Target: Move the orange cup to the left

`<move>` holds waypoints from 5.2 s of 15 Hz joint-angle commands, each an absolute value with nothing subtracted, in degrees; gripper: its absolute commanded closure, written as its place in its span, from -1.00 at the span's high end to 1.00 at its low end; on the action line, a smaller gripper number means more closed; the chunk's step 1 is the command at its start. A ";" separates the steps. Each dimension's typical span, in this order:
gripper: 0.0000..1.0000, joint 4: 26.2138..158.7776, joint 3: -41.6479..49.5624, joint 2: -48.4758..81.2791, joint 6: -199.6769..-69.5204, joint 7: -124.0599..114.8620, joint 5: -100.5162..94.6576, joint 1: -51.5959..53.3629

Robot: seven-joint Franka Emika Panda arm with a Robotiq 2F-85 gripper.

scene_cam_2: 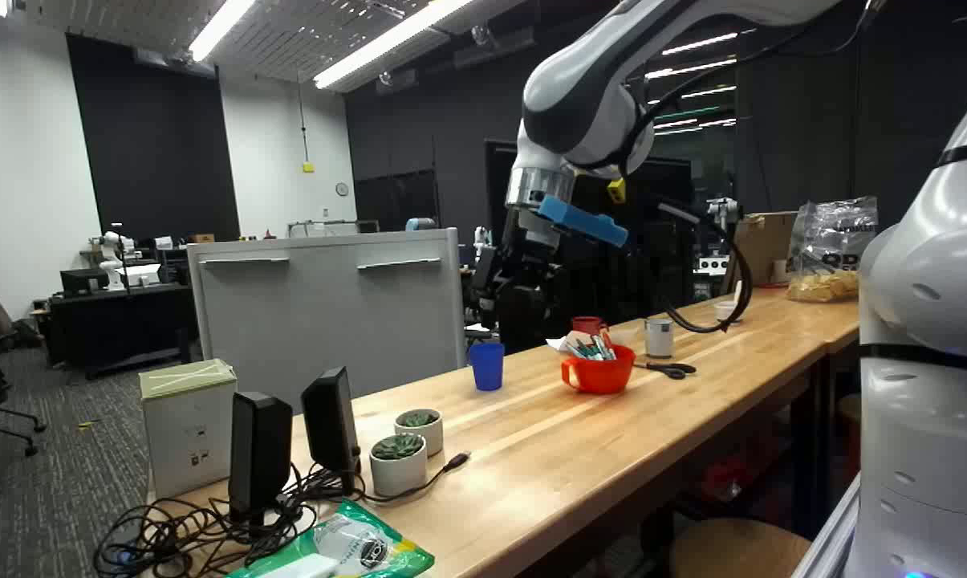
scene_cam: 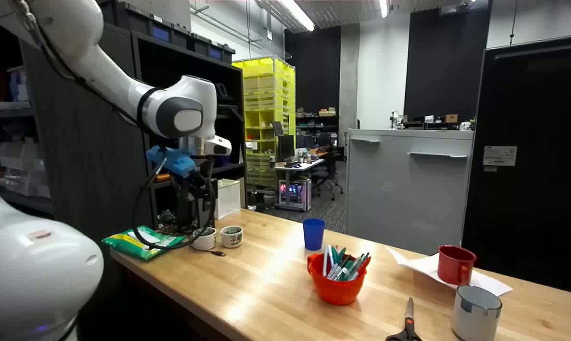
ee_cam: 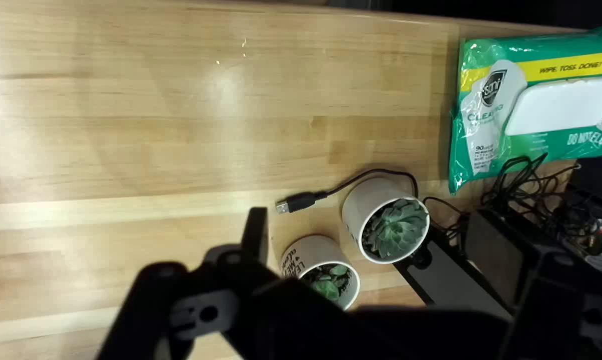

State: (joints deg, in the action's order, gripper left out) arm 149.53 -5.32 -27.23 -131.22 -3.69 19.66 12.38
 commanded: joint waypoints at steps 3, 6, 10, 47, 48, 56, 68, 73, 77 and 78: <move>1.00 148.92 -5.51 -26.82 -130.83 -3.40 18.98 11.50; 1.00 147.00 -4.62 -25.59 -129.70 -1.12 15.09 9.65; 1.00 144.25 -2.59 -23.30 -129.46 3.83 8.36 6.74; 1.00 128.08 7.91 1.09 -133.77 9.32 -11.36 -7.41; 1.00 128.45 8.17 1.46 -134.60 8.78 -11.98 -7.63; 1.00 130.98 8.87 3.06 -137.55 8.42 -13.29 -8.28; 1.00 129.45 8.83 6.95 -139.69 12.58 -13.09 -8.59; 1.00 127.82 8.30 10.82 -140.45 16.75 -10.84 -9.07; 1.00 127.02 7.84 12.87 -139.91 19.08 -8.46 -9.57; 1.00 126.97 7.75 13.22 -139.71 19.50 -7.73 -9.71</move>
